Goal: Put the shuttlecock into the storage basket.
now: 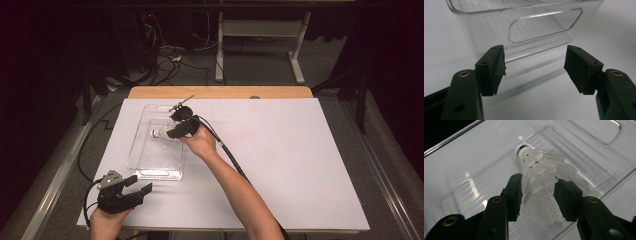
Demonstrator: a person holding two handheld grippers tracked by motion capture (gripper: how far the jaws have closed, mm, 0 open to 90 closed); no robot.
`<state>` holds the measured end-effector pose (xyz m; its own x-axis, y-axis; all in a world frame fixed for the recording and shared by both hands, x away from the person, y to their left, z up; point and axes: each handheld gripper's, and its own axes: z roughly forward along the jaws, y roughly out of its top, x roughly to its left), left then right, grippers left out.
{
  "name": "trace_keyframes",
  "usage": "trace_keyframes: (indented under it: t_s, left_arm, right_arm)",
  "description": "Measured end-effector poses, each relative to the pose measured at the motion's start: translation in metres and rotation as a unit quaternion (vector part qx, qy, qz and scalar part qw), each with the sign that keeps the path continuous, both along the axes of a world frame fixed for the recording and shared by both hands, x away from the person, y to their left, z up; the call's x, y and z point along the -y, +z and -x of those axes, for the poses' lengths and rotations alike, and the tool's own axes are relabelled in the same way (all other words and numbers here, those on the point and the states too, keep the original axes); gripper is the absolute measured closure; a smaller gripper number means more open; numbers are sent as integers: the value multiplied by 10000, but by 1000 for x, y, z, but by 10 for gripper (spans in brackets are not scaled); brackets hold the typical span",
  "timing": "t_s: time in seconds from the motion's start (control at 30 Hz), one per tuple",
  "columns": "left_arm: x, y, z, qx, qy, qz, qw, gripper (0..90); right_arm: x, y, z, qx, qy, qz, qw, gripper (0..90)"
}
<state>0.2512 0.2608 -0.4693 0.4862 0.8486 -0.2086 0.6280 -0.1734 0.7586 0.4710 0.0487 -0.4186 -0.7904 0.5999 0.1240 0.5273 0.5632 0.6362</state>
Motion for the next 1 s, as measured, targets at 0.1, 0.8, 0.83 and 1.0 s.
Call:
trace_keyframes:
  t_s: [0.1, 0.8, 0.83, 1.0]
  left_arm:
    - [0, 0, 0, -1, 0, 2, 10000, 337]
    - [0, 0, 0, 10, -17, -10, 10000, 341]
    - [0, 0, 0, 10, -18, -11, 10000, 341]
    - [0, 0, 0, 17, -6, -15, 10000, 341]
  right_arm:
    - [3, 2, 1, 9, -27, -18, 10000, 601]
    - [3, 1, -2, 77, -122, 40, 9999, 812]
    - [4, 1, -2, 116, -117, 45, 9999, 793]
    - [7, 5, -1, 199, -135, 87, 9997, 723]
